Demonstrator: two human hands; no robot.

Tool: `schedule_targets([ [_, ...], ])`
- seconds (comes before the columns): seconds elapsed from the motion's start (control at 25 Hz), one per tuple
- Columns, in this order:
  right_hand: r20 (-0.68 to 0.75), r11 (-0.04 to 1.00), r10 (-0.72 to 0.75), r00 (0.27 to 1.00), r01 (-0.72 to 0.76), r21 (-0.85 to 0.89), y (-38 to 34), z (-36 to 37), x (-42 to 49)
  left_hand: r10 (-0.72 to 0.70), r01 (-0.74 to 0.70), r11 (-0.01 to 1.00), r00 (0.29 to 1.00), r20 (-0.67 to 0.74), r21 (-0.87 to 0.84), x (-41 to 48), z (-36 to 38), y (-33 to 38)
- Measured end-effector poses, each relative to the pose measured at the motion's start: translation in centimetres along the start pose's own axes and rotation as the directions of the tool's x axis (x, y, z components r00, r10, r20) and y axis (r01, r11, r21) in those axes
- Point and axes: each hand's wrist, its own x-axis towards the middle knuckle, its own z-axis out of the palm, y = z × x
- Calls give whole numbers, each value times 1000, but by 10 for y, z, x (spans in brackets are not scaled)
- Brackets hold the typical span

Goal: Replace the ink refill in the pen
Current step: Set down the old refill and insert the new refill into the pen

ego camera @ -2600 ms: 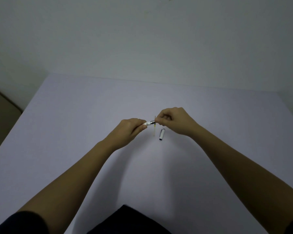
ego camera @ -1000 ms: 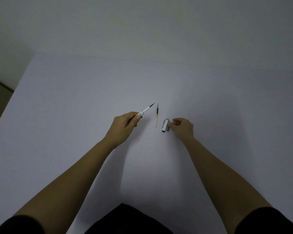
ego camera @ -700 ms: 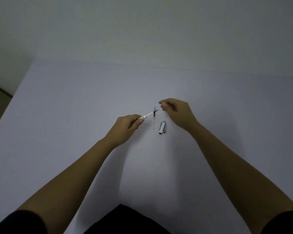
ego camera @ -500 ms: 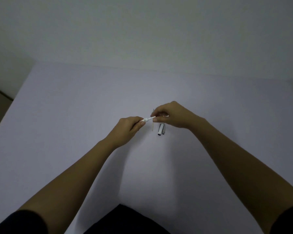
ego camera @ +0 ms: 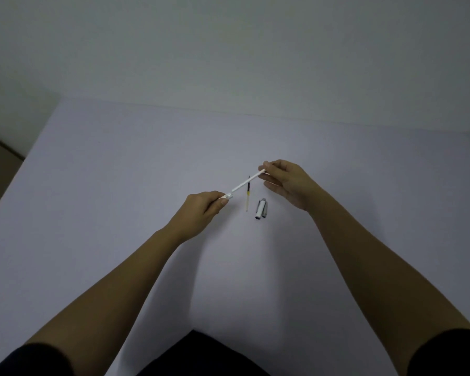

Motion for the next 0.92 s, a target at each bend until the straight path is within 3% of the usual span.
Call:
schedule_targets([
  [0.16, -154, 999, 21, 988, -25, -25, 14, 1, 20, 6, -6, 1000, 1000, -4, 15, 9, 1, -3],
  [0.36, -392, 907, -164, 905, -18, -421, 30, 6, 47, -6, 6, 1000, 1000, -16, 7, 28, 4, -7],
  [0.6, -387, 688, -252, 887, -117, -716, 47, 10, 84, -26, 27, 1000, 998, -54, 8, 54, 4, -16],
  [0.92, -376, 663, -217, 901, -147, -734, 59, 9, 103, -59, 59, 998, 997, -45, 8, 66, 2, -30],
])
